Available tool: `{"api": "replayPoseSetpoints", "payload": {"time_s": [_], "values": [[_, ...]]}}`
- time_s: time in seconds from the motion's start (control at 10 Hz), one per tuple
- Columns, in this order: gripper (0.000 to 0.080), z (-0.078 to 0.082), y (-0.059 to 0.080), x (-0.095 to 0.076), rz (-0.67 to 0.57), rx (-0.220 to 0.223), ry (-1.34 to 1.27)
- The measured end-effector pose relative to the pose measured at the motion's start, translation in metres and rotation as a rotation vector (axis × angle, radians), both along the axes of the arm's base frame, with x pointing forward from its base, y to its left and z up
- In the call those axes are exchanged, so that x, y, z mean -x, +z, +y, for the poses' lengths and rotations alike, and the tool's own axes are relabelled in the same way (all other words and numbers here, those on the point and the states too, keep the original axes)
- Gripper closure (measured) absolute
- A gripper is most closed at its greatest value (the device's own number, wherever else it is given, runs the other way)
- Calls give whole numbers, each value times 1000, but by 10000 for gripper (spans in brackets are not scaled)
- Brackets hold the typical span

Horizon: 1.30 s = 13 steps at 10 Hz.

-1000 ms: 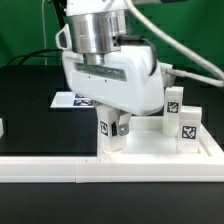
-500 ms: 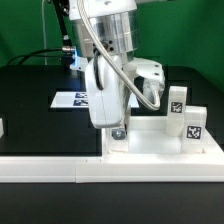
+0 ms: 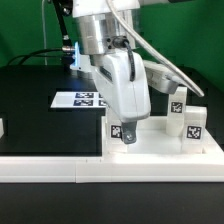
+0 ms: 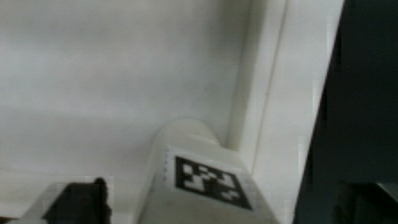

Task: Assemble square table

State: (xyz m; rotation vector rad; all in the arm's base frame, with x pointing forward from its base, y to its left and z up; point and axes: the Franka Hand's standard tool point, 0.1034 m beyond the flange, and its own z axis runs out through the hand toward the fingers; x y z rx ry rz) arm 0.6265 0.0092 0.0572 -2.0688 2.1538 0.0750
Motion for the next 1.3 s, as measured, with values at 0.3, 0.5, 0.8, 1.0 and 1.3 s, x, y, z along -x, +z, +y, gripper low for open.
{"api": "replayPoseSetpoints", "payload": {"time_s": [0.3,0.5,0.8,1.0,1.3], "values": [[153,0,0,0,0,0,0],[150,0,0,0,0,0,0],[150,0,1,-3,-43,24,181],[150,-1,0,-1,-60,31,262],[150,-1,0,-1,-60,31,262]]}}
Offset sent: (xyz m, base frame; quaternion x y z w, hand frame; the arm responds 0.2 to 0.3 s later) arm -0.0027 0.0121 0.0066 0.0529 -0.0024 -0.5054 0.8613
